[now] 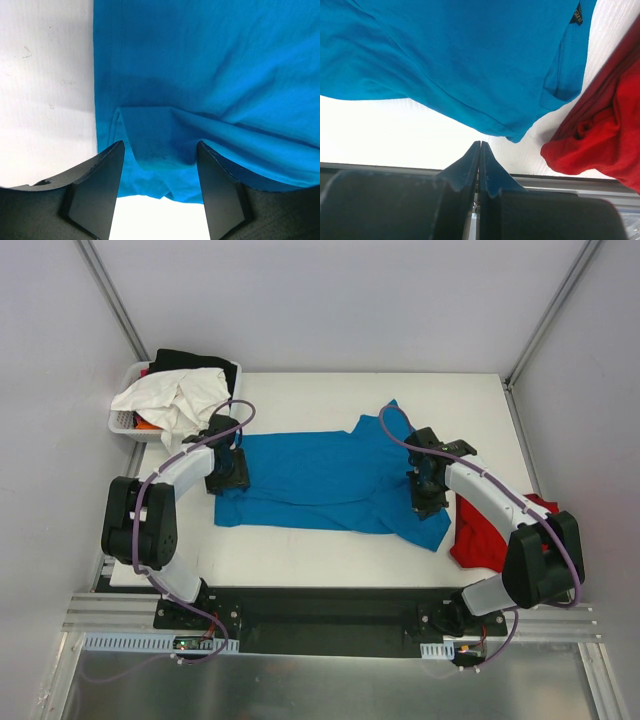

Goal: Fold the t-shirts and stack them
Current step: Fold the tshirt

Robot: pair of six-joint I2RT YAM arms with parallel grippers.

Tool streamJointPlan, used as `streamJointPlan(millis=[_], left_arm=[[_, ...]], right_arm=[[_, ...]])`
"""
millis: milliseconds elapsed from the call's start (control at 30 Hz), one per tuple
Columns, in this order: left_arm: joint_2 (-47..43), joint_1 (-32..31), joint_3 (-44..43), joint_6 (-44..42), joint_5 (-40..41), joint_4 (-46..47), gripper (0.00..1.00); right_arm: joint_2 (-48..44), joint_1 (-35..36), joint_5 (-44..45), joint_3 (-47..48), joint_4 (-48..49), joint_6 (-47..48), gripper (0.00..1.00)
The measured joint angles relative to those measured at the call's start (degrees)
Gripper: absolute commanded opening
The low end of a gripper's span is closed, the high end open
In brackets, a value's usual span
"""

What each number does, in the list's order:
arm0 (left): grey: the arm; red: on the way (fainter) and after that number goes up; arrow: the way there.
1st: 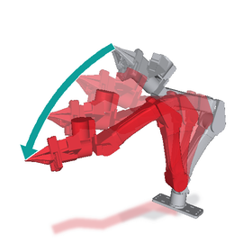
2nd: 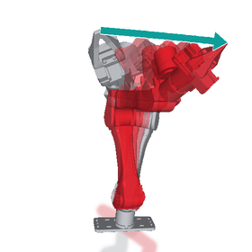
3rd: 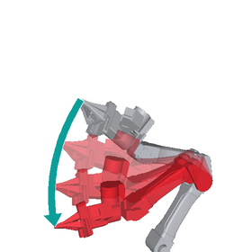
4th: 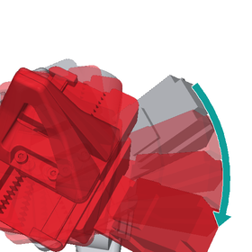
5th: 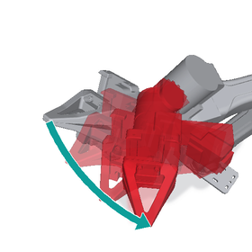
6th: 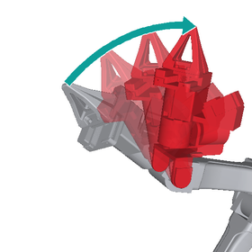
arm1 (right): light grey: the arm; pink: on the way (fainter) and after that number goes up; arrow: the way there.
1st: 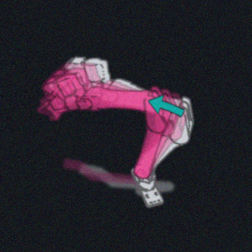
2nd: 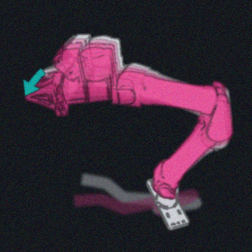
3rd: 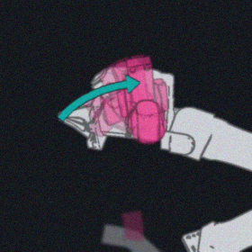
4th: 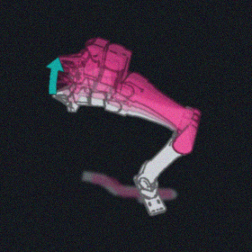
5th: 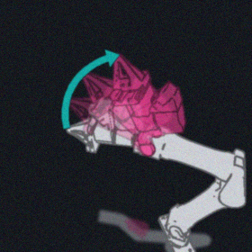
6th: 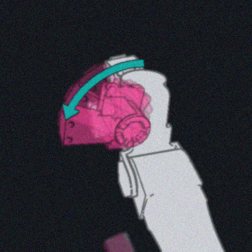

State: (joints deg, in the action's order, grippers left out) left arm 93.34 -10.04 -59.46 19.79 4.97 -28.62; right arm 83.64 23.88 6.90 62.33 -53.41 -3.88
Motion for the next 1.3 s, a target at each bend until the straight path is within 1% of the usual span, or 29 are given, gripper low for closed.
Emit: streamJointPlan(millis=[200, 333, 467, 633, 800, 1000, 1100, 1167, 1200, 1300], left_arm=[[0.04, 0.0, -0.02, 0.07, 0.02, -0.04, 0.59], [1.16, 0.42, -0.55, 0.7, 0.02, -0.17, 0.57], [4.13, 1.16, -3.21, 2.1, 0.07, -0.52, 0.56], [8.39, 1.53, -9.35, 2.36, 0.07, -0.55, 0.55], [10.34, 2.56, -13.81, 2.32, 0.04, -0.63, 0.55], [10.47, 3.67, -15.13, 2.01, 0.02, -0.85, 0.55], [8.96, 3.67, -14.91, 1.97, -0.46, -1.38, 0.56], [6.27, 3.58, -13.86, 2.03, -1.49, -1.25, 0.56], [4.61, 3.45, -13.05, 2.1, -1.88, -1.31, 0.56], [-0.24, 2.8, -9.09, 2.54, -3.54, -0.85, 0.56]], right_arm=[[0.28, 0.13, -0.02, 0.02, 0.0, -0.26, 0.02], [0.76, 0.81, -0.02, 0.02, 0.0, -0.59, 0.02], [0.83, 1.46, 0.0, 0.07, 0.0, -0.83, 0.02], [0.83, 1.68, 0.26, 0.07, -0.24, -1.31, 0.02], [0.83, 1.95, 0.44, 0.13, -0.76, -1.55, 0.02], [0.83, 2.58, 0.68, 0.15, -0.94, -1.73, 0.02], [0.94, 2.82, 0.72, 0.15, -0.9, -1.9, 0.01], [1.49, 2.91, 0.76, 0.22, -0.87, -2.08, 0.05], [1.95, 2.91, 0.79, 0.28, -0.81, -2.1, 0.15], [3.63, 2.73, 0.76, 0.52, -0.33, -2.25, 0.23]])
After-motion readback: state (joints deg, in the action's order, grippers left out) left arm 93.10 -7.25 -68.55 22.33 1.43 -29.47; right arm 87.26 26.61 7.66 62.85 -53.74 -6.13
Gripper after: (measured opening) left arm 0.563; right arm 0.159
